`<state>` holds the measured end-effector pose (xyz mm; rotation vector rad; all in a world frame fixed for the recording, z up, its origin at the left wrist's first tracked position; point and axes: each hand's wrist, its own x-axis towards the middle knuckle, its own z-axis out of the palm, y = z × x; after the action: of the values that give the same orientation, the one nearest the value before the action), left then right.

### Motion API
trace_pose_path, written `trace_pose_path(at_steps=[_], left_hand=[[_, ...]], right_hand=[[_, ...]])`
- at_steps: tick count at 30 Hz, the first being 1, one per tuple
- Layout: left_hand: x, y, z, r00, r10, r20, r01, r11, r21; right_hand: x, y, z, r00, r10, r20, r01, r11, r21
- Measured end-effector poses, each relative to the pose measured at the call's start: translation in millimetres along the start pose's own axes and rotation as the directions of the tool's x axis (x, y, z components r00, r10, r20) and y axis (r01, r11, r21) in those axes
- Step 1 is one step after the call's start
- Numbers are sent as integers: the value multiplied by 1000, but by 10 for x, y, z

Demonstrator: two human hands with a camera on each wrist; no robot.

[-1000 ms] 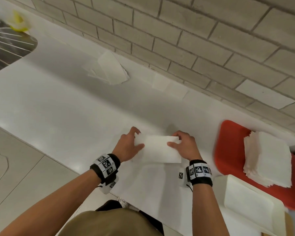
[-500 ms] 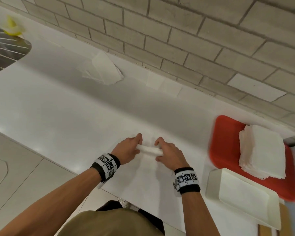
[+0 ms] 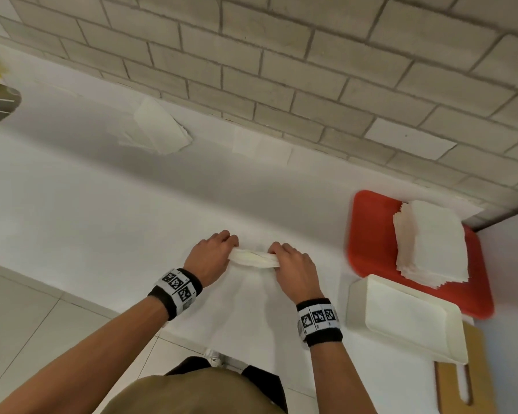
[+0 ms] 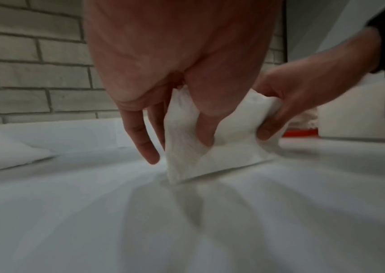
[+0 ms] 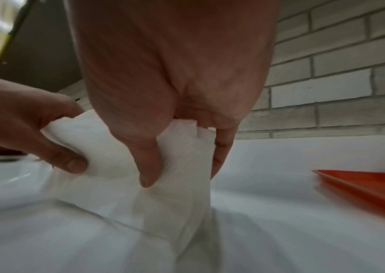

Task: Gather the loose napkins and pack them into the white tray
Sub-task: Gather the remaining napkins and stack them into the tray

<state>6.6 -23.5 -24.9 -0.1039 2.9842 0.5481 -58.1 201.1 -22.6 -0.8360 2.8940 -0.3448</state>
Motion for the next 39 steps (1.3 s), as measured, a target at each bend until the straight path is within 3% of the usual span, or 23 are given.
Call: trace_pose_path(at_steps=[4, 7, 10, 12, 14, 17, 19, 21, 23, 31, 33, 35, 37, 38, 39], left_hand=[[25, 184, -344, 997, 45, -60, -62, 945, -322], [49, 585, -590, 988, 122, -94, -153, 834, -530], [95, 1153, -648, 987, 128, -101, -163, 706, -690], [143, 1572, -580, 985, 147, -90, -166, 662, -731], [163, 1988, -464, 981, 167, -101, -187, 648, -739], [170, 2517, -193, 989, 132, -63, -136, 665, -734], [212, 2777, 117, 994, 109, -4, -85, 758, -647], [257, 2965, 475, 992, 100, 74, -60, 904, -423], [263, 3106, 745, 991, 52, 125, -27, 981, -193], [197, 3355, 876, 1000, 11, -22, -11, 1000, 14], [183, 3424, 796, 982, 92, -163, -101, 994, -49], [193, 3543, 745, 940, 272, -206, -295, 951, -90], [221, 3695, 744, 894, 446, -37, -447, 893, -42], [263, 3758, 762, 880, 461, 113, -465, 885, 9], [319, 3793, 778, 871, 419, 257, -449, 891, 68]], right_hand=[[-211, 236, -488, 990, 112, -84, -77, 935, 346], [-571, 517, -978, 947, 251, -200, -80, 789, 608], [-1011, 808, -1355, 862, 451, -231, -95, 591, 801], [-1271, 1033, -1530, 795, 558, -237, -102, 508, 855], [-1507, 1274, -1681, 742, 622, -249, -110, 480, 870], [-1835, 1667, -1719, 712, 669, -212, -132, 425, 896], [-1991, 1960, -1598, 703, 691, -169, -236, 451, 861], [-2075, 2234, -1395, 698, 703, -137, -366, 515, 775], [-2118, 2414, -1209, 705, 704, -86, -493, 573, 655], [-2130, 2530, -1148, 783, 573, -242, -521, 817, 248], [-2133, 2458, -1248, 779, 526, -342, -491, 850, 190], [-2094, 2413, -1295, 799, 474, -370, -430, 880, 201], [-1994, 2423, -1232, 878, 434, -203, -389, 893, 226], [-1920, 2446, -1167, 900, 433, -55, -412, 884, 220], [-1858, 2475, -1092, 888, 450, 97, -460, 864, 206]])
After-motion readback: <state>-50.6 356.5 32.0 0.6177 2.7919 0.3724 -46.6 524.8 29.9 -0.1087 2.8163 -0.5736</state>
